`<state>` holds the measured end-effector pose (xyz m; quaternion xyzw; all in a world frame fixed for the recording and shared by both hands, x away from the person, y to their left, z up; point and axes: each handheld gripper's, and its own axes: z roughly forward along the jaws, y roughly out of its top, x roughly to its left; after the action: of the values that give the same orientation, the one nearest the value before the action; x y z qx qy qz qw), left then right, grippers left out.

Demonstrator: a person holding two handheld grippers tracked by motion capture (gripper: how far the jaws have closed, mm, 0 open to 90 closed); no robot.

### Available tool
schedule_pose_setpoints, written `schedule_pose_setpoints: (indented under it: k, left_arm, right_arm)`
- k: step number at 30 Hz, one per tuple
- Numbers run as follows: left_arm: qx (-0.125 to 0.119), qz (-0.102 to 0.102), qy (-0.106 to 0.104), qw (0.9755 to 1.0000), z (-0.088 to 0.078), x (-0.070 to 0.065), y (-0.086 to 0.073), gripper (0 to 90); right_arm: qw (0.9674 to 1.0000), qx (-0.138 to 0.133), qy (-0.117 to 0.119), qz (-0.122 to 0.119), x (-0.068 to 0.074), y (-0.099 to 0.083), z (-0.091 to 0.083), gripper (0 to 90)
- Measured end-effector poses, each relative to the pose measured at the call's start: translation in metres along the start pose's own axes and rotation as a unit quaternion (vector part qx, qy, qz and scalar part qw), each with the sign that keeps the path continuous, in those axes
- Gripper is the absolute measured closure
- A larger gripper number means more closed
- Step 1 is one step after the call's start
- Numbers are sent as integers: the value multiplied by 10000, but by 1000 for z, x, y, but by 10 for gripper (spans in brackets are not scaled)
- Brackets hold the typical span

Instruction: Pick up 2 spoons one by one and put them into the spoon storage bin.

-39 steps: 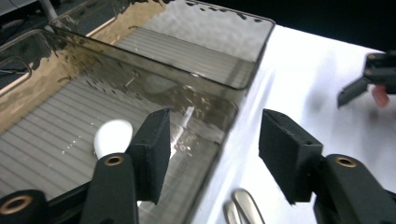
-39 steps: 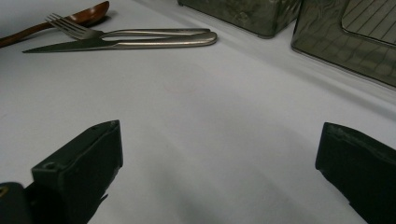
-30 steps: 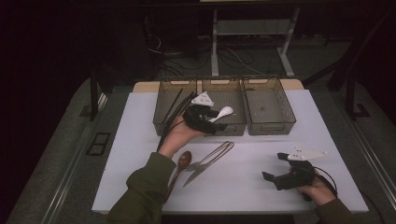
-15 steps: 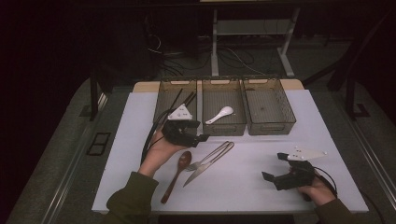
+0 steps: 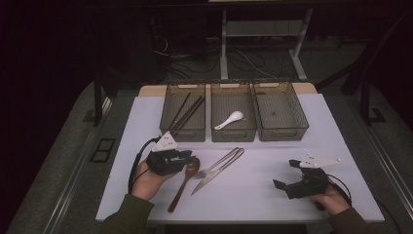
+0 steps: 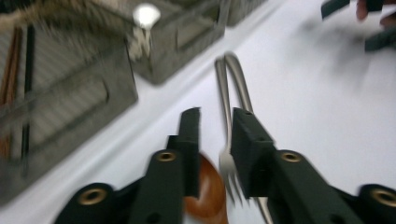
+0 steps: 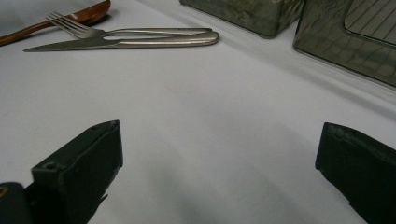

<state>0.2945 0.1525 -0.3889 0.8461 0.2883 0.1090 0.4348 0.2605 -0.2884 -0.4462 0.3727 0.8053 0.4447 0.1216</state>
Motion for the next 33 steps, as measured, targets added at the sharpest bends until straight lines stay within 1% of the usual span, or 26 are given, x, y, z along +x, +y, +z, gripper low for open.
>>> schedule_pose_setpoints:
  k: [3, 5, 7, 10, 13, 14, 15, 16, 17, 18, 19, 20, 21, 22, 23, 25, 26, 27, 29, 33]
  left_arm:
    - [125, -76, -14, 9999, -3, -2, -11, 814]
    - [161, -138, -38, 9998, -4, -3, -18, 856]
    - [225, -172, -16, 9996, -5, -5, -24, 887]
    - [282, -237, -64, 9993, -5, -10, -32, 888]
    - [458, -238, -86, 9986, -3, -15, -39, 888]
    - [495, -272, -110, 9983, -1, -17, -41, 888]
    - [599, -204, -134, 9979, 0, -18, -42, 888]
    - [645, -214, -149, 9976, 2, -19, -43, 888]
    - [701, -153, -170, 9973, 4, -20, -43, 887]
    - [710, -183, -169, 9972, 6, -21, -44, 888]
    - [772, -162, -180, 9967, 9, -22, -44, 887]
    - [836, -87, -212, 9962, 10, -22, -45, 887]
    - [898, -101, -227, 9956, 11, -22, -45, 888]
    - [974, -79, -251, 9949, 13, -23, -46, 888]
    - [994, -45, -276, 9947, 14, -22, -46, 887]
    - [1075, -84, -304, 9937, 16, -23, -47, 888]
    - [1122, -40, -301, 9932, 17, -23, -47, 887]
    - [1180, -42, -293, 9926, 17, -23, -47, 888]
    - [1221, -33, -279, 9921, 18, -23, -48, 888]
    - [1281, 9, -183, 9916, 18, -23, -48, 888]
  right_arm:
    - [10000, 9, -9, 6, 0, 0, 0, 5]
    - [10000, -2, -5, -5, 0, 0, 0, 4]
    - [10000, 1, -4, -17, 0, 0, 0, 4]
    - [10000, 10, -10, -5, 0, 0, 0, 4]
    - [10000, 14, -1, -16, 0, 0, 0, 4]
    - [10000, 16, -2, -19, 0, 0, 1, 4]
    - [10000, 19, -5, -19, 0, 0, 1, 4]
    - [10000, 18, -9, -20, 0, 0, 1, 4]
    - [10000, 15, -7, -22, 0, 0, 1, 4]
    - [10000, 16, -8, -26, 1, 0, 1, 4]
    - [10000, 25, -10, -31, 1, 0, 1, 4]
    - [10000, 36, -9, -29, 1, 0, 1, 4]
    - [10000, 36, -15, -27, 0, 0, 1, 4]
    - [10000, 35, -16, -22, 0, 0, 1, 4]
    - [10000, 33, -23, -20, 0, 0, 1, 4]
    - [10000, 35, -23, -33, 0, 0, 1, 4]
    - [10000, 38, -24, -33, 0, 0, 1, 4]
    - [10000, 36, -24, -32, 0, 0, 1, 4]
    - [10000, 31, -25, -30, 0, 0, 1, 4]
    - [10000, 33, -24, -30, 0, 0, 1, 4]
